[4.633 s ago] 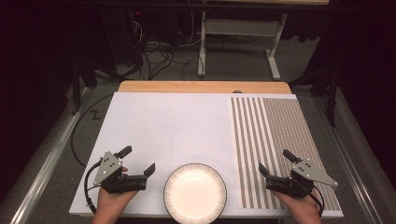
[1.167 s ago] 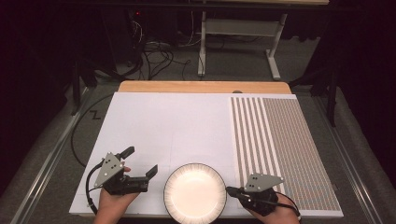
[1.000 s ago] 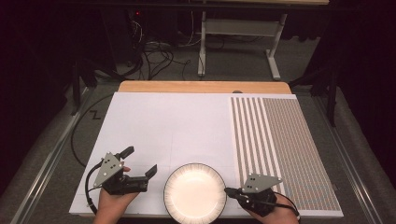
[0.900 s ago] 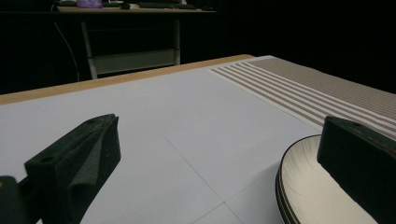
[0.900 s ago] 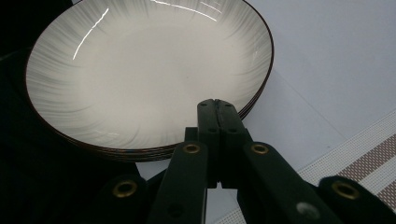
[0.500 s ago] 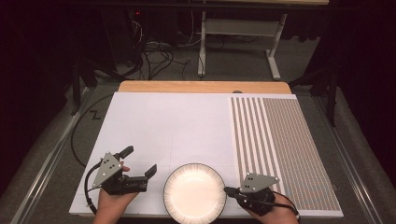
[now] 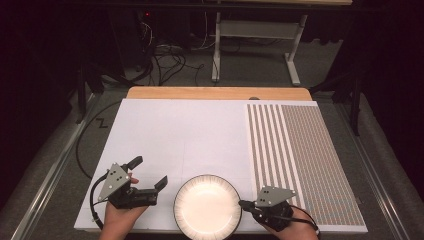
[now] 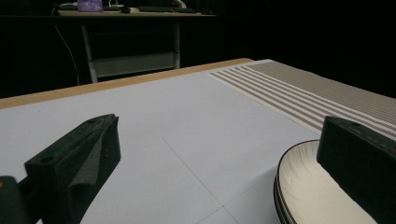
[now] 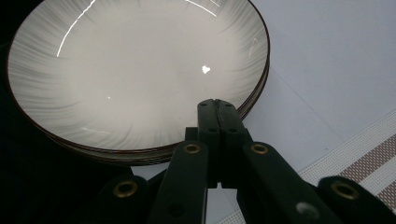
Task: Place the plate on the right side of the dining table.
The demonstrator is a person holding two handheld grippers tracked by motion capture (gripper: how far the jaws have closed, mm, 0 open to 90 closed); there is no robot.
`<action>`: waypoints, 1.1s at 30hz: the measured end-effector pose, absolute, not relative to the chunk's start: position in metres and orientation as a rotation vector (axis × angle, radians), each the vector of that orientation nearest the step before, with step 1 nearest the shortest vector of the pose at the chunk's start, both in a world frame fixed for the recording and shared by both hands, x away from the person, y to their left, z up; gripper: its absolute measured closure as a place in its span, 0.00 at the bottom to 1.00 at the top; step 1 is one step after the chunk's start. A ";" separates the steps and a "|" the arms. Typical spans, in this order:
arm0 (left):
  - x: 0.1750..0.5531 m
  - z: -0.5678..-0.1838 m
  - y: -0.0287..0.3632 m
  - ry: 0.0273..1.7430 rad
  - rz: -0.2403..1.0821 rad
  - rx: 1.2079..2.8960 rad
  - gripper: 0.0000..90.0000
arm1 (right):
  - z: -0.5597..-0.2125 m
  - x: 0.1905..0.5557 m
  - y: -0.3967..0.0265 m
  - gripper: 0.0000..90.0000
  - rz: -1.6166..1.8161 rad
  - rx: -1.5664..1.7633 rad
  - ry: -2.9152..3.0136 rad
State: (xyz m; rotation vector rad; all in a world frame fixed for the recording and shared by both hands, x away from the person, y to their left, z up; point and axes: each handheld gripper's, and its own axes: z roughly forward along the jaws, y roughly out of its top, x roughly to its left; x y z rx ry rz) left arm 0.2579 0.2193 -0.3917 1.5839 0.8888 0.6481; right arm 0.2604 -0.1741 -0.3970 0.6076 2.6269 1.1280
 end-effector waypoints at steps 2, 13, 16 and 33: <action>0.258 -0.392 0.219 0.888 0.648 1.584 0.00 | -0.397 0.260 -0.172 1.00 1.125 0.602 2.628; 0.257 -0.390 0.221 0.887 0.653 1.575 0.00 | -0.399 0.260 -0.166 1.00 1.126 0.590 2.638; 0.256 -0.389 0.221 0.885 0.655 1.570 0.00 | -0.399 0.259 -0.163 1.00 1.126 0.583 2.643; 0.256 -0.389 0.222 0.884 0.654 1.557 0.00 | -0.402 0.259 -0.154 1.00 1.138 0.582 2.672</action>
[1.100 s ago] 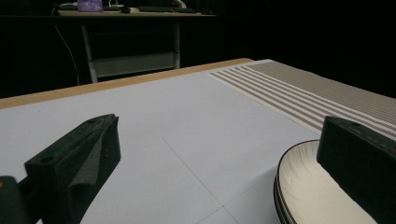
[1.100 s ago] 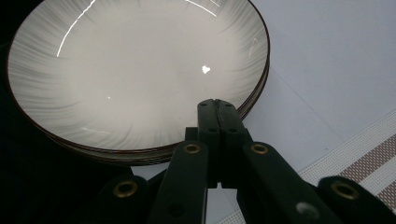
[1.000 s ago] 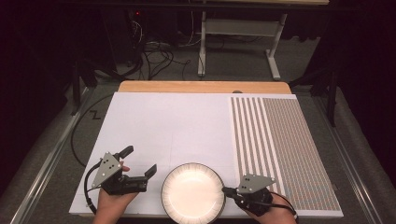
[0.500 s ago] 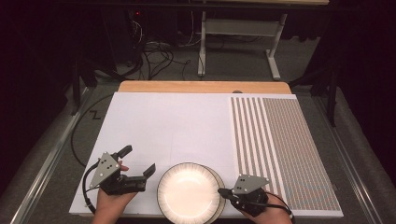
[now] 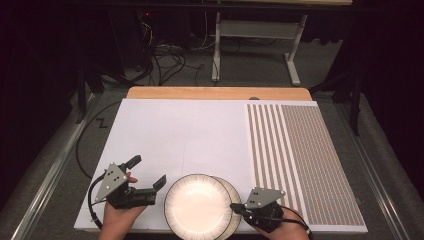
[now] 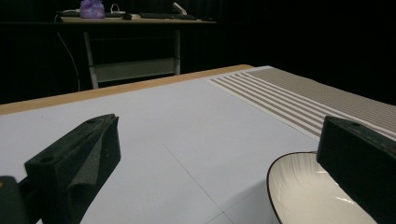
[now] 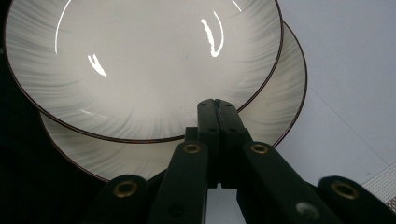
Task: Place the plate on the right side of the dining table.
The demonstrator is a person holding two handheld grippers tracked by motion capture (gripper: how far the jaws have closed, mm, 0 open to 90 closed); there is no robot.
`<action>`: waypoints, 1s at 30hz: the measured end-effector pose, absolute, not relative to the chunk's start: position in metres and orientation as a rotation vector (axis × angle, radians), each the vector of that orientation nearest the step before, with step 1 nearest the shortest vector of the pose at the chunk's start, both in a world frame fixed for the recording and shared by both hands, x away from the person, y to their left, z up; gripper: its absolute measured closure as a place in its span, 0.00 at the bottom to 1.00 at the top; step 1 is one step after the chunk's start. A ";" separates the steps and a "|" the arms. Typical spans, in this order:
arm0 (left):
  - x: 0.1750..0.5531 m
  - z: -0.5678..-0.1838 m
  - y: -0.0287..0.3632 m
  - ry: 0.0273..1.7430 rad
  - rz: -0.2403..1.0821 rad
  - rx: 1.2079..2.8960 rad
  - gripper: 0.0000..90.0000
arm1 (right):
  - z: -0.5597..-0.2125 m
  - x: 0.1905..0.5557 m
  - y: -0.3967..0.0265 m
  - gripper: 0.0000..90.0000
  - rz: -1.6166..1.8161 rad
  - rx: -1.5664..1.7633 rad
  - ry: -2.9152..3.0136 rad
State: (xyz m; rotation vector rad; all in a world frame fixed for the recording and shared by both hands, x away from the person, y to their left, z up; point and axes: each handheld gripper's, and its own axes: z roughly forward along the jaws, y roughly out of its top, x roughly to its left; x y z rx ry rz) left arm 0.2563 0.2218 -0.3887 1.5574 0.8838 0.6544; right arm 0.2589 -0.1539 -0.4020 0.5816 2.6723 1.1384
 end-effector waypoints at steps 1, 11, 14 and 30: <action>0.256 -0.389 0.222 0.884 0.654 1.558 0.00 | -0.402 0.259 -0.154 1.00 1.141 0.586 2.672; 0.256 -0.389 0.222 0.885 0.653 1.557 0.00 | -0.403 0.261 -0.154 1.00 1.141 0.584 2.678; 0.257 -0.389 0.222 0.886 0.653 1.557 0.00 | -0.403 0.261 -0.154 1.00 1.142 0.584 2.677; 0.256 -0.388 0.222 0.886 0.652 1.549 0.00 | -0.403 0.261 -0.154 1.00 1.144 0.591 2.679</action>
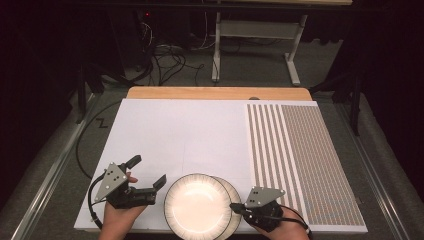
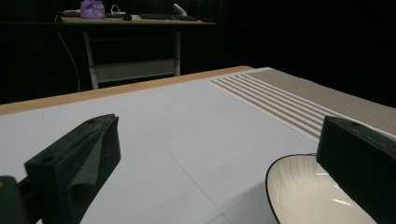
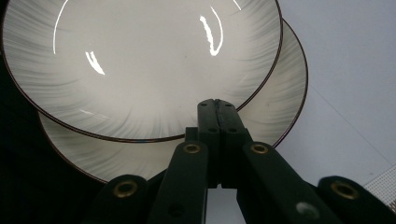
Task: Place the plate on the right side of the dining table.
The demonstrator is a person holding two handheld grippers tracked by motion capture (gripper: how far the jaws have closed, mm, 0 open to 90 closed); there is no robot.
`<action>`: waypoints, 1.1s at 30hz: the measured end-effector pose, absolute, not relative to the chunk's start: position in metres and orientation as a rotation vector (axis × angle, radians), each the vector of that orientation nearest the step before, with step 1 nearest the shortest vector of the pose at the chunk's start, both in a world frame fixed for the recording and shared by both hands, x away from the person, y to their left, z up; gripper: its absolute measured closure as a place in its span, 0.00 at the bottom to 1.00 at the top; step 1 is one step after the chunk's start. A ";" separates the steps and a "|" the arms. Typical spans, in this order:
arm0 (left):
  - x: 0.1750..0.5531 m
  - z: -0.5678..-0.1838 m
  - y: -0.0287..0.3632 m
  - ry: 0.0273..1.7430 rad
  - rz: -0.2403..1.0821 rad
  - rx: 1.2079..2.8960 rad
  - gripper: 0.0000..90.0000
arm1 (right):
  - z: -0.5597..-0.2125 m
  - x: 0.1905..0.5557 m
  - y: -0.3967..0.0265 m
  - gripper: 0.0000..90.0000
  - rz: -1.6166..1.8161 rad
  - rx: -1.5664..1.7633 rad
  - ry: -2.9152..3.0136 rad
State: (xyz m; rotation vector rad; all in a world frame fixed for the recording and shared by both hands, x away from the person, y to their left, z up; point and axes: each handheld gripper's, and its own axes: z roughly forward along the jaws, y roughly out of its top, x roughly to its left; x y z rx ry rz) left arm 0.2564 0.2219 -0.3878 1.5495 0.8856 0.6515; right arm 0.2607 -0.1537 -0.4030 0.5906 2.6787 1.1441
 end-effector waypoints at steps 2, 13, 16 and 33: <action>0.256 -0.387 0.222 0.885 0.652 1.547 0.00 | -0.403 0.261 -0.154 1.00 1.144 0.589 2.677; 0.256 -0.387 0.223 0.888 0.653 1.544 0.00 | -0.403 0.261 -0.153 1.00 1.141 0.592 2.670; 0.256 -0.388 0.223 0.888 0.653 1.545 0.00 | -0.404 0.260 -0.152 1.00 1.141 0.583 2.685; 0.255 -0.384 0.226 0.888 0.653 1.531 0.00 | -0.409 0.255 -0.128 1.00 1.103 0.489 2.737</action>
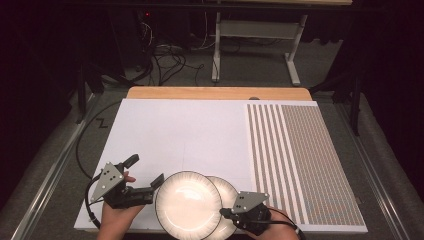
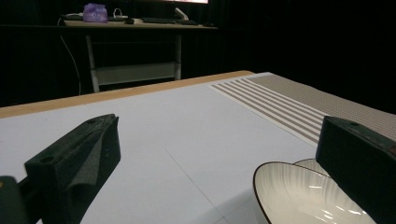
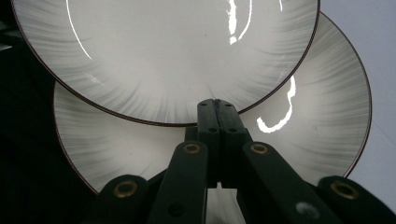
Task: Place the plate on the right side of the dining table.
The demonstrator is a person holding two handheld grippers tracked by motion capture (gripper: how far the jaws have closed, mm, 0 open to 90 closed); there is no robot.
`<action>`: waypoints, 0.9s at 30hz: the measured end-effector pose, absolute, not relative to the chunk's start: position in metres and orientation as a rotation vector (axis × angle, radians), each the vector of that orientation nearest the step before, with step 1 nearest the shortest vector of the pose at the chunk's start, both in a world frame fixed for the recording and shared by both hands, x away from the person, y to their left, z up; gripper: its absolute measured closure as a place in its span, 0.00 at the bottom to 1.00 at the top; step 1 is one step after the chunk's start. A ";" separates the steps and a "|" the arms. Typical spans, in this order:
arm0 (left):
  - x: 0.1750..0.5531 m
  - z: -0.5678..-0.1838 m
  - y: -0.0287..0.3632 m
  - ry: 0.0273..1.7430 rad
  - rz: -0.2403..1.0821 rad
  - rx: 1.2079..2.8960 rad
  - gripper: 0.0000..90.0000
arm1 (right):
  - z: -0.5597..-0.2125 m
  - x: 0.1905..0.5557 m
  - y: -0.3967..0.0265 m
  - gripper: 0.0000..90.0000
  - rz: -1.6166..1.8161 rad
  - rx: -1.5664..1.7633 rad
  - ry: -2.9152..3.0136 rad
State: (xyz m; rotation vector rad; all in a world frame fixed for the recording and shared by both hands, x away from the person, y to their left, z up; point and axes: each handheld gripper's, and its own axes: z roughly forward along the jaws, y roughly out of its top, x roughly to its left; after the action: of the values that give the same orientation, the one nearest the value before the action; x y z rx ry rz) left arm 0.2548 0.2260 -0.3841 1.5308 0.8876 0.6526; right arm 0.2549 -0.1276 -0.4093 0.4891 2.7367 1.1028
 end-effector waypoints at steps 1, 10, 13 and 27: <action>0.255 -0.384 0.226 0.887 0.651 1.531 0.00 | -0.410 0.255 -0.128 1.00 1.102 0.494 2.738; 0.255 -0.378 0.223 0.892 0.653 1.565 0.00 | -0.410 0.254 -0.128 1.00 1.100 0.500 2.733; 0.255 -0.375 0.220 0.893 0.649 1.578 0.00 | -0.410 0.254 -0.128 1.00 1.101 0.500 2.729; 0.271 -0.363 0.227 1.018 0.380 1.694 0.00 | -0.409 0.254 -0.128 1.00 1.112 0.505 2.725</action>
State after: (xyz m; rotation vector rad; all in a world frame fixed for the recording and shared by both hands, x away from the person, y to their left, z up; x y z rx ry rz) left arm 0.2707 0.2271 -0.3625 1.6944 1.0181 0.3804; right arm 0.2535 -0.1276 -0.4093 0.5053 2.7246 1.1123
